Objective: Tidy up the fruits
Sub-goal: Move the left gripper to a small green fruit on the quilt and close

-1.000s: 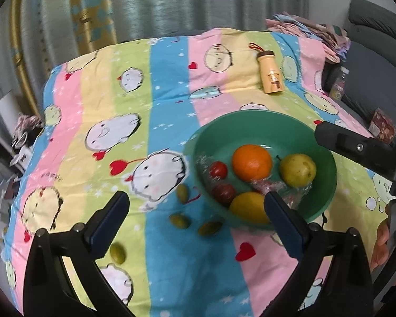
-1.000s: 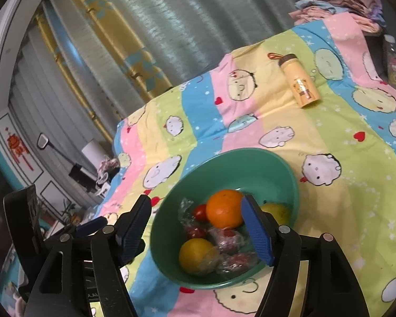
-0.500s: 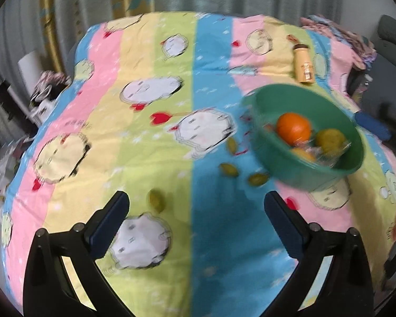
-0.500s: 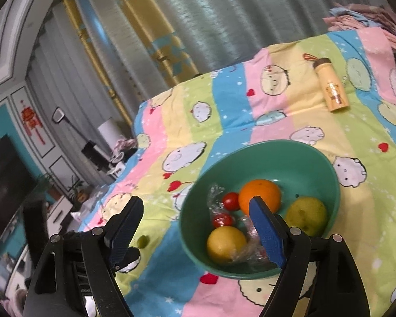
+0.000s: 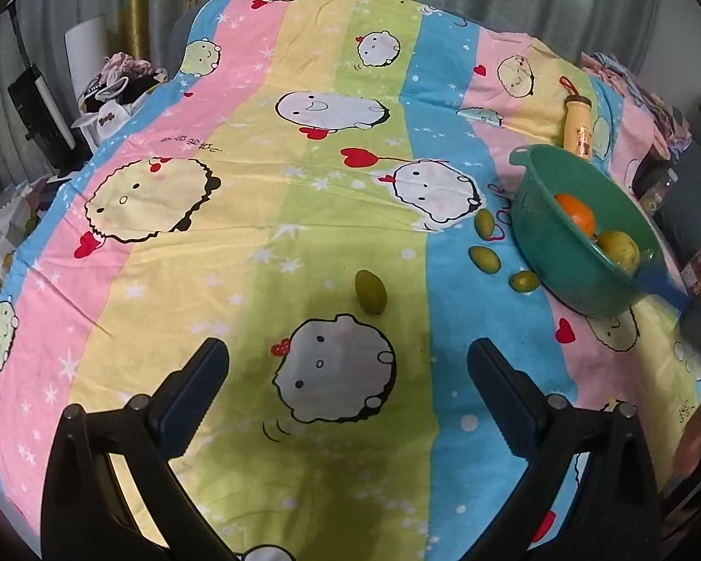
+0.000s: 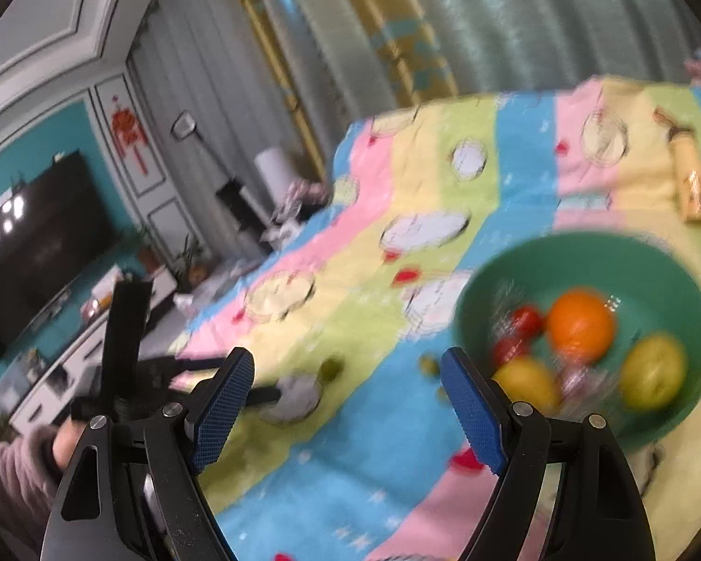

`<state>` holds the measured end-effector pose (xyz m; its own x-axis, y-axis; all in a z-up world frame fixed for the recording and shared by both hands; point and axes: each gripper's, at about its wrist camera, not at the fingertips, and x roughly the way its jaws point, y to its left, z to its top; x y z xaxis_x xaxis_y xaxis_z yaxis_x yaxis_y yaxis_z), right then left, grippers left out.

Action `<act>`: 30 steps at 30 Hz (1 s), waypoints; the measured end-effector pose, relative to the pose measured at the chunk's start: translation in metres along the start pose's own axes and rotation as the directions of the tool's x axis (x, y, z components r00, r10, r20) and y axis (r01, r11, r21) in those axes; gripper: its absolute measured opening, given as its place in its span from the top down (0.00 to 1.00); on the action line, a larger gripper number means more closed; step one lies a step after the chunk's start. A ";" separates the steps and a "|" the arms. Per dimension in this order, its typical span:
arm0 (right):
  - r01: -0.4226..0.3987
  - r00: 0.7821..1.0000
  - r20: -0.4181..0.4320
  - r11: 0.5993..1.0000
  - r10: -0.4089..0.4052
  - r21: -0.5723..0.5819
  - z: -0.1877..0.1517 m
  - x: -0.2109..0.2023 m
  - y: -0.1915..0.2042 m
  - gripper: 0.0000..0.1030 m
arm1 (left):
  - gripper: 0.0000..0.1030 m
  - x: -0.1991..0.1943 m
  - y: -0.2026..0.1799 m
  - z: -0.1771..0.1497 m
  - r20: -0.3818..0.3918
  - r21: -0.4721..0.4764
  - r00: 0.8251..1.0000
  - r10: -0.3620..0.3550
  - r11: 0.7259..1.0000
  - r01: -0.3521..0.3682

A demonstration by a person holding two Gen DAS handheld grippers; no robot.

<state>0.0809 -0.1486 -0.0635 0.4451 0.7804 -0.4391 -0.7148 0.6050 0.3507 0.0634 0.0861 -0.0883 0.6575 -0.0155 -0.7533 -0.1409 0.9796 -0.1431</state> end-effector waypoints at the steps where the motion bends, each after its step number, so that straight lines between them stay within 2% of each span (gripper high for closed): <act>1: 0.008 1.000 -0.020 1.000 -0.008 0.008 -0.007 0.004 0.001 0.20 | 0.01 0.002 0.002 0.000 0.002 -0.007 1.000 -0.009 1.000 0.009; 5: 0.057 0.995 -0.079 0.998 -0.055 0.024 -0.023 0.015 0.003 0.24 | 0.01 0.010 0.005 -0.001 0.013 -0.024 0.999 -0.043 0.999 0.043; 10: 0.128 0.984 -0.121 0.991 -0.130 -0.031 -0.020 0.024 0.009 0.28 | 0.06 0.030 0.004 0.005 0.000 -0.032 0.997 -0.075 0.997 0.075; 14: 0.135 0.982 -0.130 0.991 -0.136 -0.015 -0.017 0.030 0.010 0.29 | 0.33 0.051 -0.004 0.014 -0.032 0.003 0.997 -0.073 0.997 0.073; 20: 0.145 0.978 -0.143 0.988 -0.150 -0.044 -0.007 0.047 0.012 0.38 | 0.39 0.070 -0.005 0.019 -0.043 0.021 0.998 -0.052 0.998 0.053; 22: 0.153 0.977 -0.143 0.987 -0.159 -0.051 -0.003 0.054 0.012 0.39 | 0.47 0.072 -0.006 0.020 -0.042 0.034 0.998 -0.047 0.998 0.048; 24: 0.179 0.972 -0.143 0.982 -0.187 -0.066 0.001 0.061 0.014 0.40 | 0.61 0.073 -0.003 0.019 -0.039 0.043 0.998 -0.041 0.998 0.043; 25: 0.195 0.968 -0.146 0.978 -0.205 -0.077 0.002 0.065 0.014 0.41 | 0.64 0.072 -0.001 0.019 -0.036 0.040 0.998 -0.050 0.998 0.051; 27: 0.226 0.958 -0.160 0.969 -0.240 -0.099 0.005 0.076 0.015 0.41 | 0.81 0.071 0.005 0.019 -0.034 0.023 0.997 -0.072 0.997 0.073; 30: 0.264 0.941 -0.186 0.957 -0.282 -0.117 0.007 0.091 0.013 0.46 | 0.82 0.067 0.016 0.017 -0.028 -0.012 0.993 -0.116 0.993 0.116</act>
<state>0.1156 -0.0682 -0.0934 0.5201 0.5346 -0.6661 -0.6304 0.7665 0.1230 0.1175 0.1041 -0.1301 0.6486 -0.1347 -0.7491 -0.0724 0.9688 -0.2369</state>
